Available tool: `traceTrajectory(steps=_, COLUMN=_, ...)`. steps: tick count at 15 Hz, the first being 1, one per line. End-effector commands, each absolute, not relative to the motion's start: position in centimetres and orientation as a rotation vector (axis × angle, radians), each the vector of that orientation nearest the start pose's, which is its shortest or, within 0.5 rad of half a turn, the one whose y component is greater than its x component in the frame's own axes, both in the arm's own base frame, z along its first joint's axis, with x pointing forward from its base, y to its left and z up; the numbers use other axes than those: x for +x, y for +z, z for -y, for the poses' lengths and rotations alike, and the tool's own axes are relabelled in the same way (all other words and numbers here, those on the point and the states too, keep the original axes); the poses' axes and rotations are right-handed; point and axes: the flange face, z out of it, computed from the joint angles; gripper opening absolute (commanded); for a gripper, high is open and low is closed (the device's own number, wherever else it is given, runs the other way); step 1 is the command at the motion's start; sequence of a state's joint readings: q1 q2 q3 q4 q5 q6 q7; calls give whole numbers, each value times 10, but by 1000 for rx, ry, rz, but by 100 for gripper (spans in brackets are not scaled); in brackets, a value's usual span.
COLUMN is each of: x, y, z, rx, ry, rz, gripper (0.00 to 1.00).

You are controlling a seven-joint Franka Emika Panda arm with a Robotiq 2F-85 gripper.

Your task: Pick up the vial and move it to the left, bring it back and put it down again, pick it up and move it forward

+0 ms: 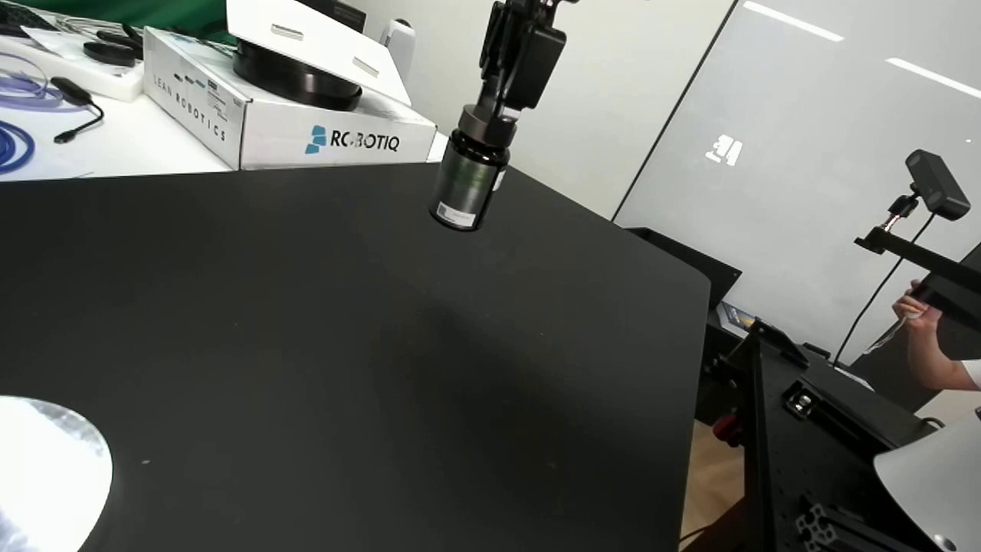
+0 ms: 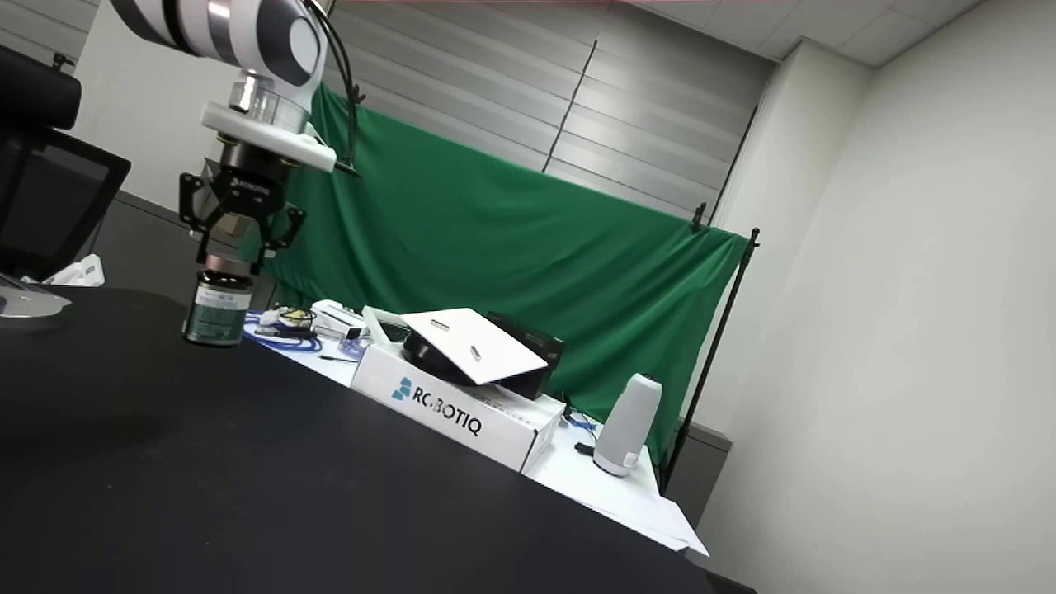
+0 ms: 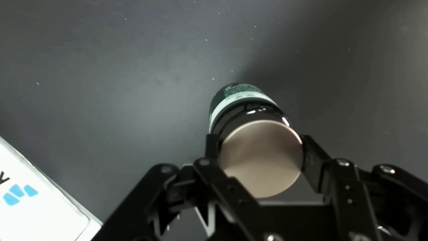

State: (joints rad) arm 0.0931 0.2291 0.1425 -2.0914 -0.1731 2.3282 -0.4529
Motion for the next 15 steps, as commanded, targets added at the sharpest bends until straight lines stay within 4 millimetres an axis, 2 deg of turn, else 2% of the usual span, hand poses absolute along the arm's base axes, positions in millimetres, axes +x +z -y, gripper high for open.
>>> traceTrajectory(steps=1, x=604, y=307, z=-89, rx=-3034, ry=-36, rz=1101, gripper=36)
traceTrajectory(steps=5, x=641, y=296, z=-37, rx=-3101, ry=-54, rz=941, gripper=36)
traceTrajectory(steps=6, x=646, y=294, z=-25, rx=-3103, ry=-8, rz=896, gripper=36)
traceTrajectory(steps=7, x=628, y=292, z=-39, rx=-3083, ry=-31, rz=993, gripper=36)
traceTrajectory(steps=8, x=632, y=289, z=-31, rx=-3085, ry=-25, rz=980, gripper=61)
traceTrajectory(steps=15, x=630, y=284, z=-41, rx=-3072, ry=-17, rz=1003, gripper=61)
